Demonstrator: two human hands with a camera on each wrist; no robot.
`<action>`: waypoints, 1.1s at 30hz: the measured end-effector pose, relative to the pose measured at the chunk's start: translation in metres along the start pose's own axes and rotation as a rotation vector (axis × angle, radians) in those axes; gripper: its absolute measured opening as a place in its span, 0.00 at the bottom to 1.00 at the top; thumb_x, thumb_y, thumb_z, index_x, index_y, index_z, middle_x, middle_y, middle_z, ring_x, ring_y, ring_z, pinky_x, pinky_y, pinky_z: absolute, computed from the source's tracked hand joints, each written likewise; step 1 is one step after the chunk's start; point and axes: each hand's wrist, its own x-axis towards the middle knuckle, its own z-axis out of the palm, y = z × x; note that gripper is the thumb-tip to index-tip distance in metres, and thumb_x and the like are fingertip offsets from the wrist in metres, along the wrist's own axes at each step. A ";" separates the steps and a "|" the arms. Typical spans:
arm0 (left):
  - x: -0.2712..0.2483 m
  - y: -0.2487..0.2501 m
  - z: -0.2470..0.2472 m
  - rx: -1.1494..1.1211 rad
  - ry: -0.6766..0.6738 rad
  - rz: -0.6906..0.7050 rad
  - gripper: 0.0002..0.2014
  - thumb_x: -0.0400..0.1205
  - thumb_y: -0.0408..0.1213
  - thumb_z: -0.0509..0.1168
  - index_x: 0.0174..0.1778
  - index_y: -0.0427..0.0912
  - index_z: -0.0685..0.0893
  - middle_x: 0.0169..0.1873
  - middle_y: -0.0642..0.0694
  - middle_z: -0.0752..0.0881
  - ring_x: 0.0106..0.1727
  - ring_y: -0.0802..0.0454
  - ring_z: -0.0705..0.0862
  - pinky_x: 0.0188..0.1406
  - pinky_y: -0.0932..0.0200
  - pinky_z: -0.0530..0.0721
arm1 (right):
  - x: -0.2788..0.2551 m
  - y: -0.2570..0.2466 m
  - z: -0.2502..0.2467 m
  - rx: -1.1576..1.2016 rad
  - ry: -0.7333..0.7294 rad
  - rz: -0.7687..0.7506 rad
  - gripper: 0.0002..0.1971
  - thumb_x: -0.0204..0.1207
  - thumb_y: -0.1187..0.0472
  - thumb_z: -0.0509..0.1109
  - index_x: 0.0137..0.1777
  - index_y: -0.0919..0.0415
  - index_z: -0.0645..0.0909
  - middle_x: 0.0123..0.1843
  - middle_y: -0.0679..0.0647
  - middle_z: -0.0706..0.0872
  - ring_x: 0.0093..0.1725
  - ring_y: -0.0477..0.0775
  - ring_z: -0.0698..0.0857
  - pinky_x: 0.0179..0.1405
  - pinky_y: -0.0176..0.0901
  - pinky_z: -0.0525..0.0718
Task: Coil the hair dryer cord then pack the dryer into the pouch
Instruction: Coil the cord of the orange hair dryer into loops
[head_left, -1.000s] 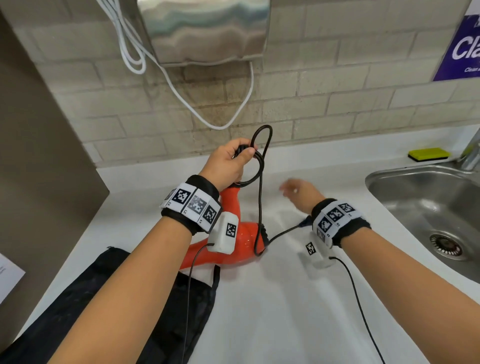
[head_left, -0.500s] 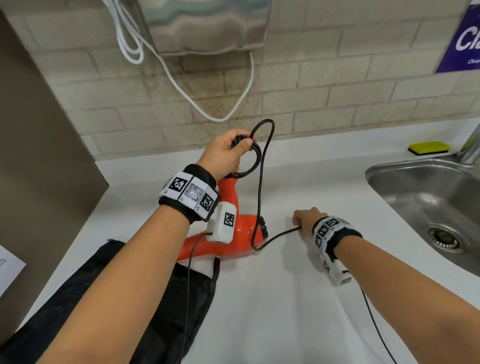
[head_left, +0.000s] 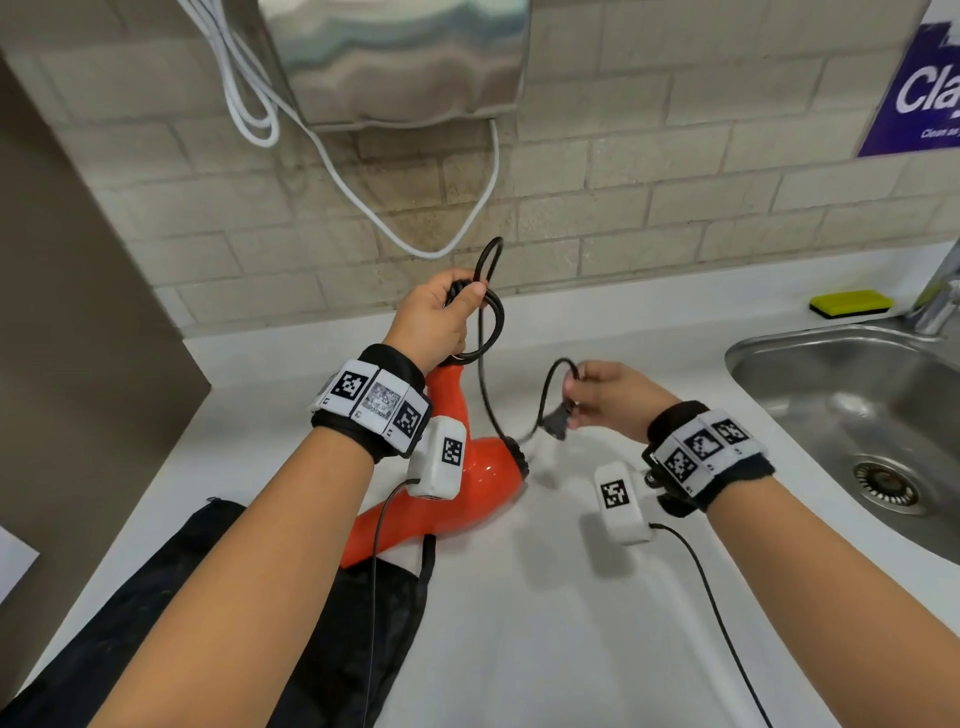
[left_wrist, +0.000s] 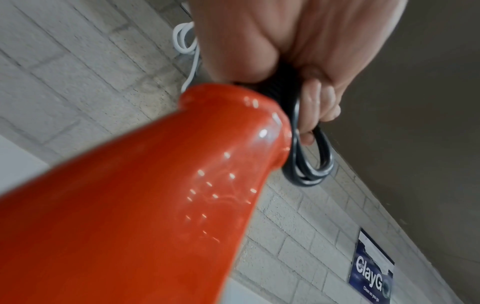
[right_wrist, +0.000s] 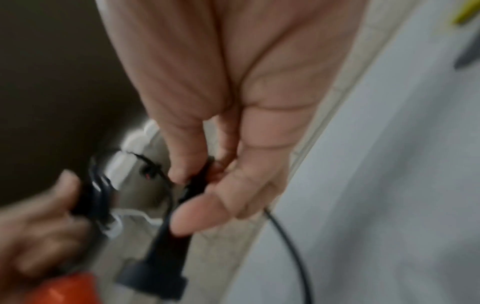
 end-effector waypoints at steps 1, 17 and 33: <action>0.001 -0.001 0.000 0.018 0.010 0.000 0.05 0.84 0.35 0.58 0.45 0.45 0.78 0.21 0.50 0.73 0.12 0.63 0.63 0.12 0.71 0.63 | -0.003 -0.008 0.005 0.172 0.004 -0.053 0.12 0.79 0.71 0.60 0.35 0.61 0.73 0.32 0.56 0.78 0.25 0.45 0.84 0.32 0.35 0.87; 0.000 0.001 0.000 -0.095 0.022 -0.003 0.08 0.85 0.36 0.55 0.43 0.48 0.78 0.19 0.51 0.64 0.12 0.63 0.60 0.14 0.67 0.59 | 0.001 -0.034 0.058 0.335 0.286 -0.633 0.18 0.70 0.83 0.65 0.33 0.59 0.71 0.34 0.55 0.76 0.30 0.42 0.83 0.36 0.38 0.88; -0.018 0.014 0.019 -0.105 -0.084 0.049 0.09 0.86 0.30 0.51 0.56 0.38 0.75 0.27 0.52 0.79 0.11 0.64 0.66 0.12 0.73 0.64 | 0.015 -0.031 0.078 -0.247 0.320 -0.613 0.08 0.79 0.66 0.59 0.45 0.52 0.65 0.34 0.46 0.76 0.32 0.46 0.77 0.33 0.39 0.77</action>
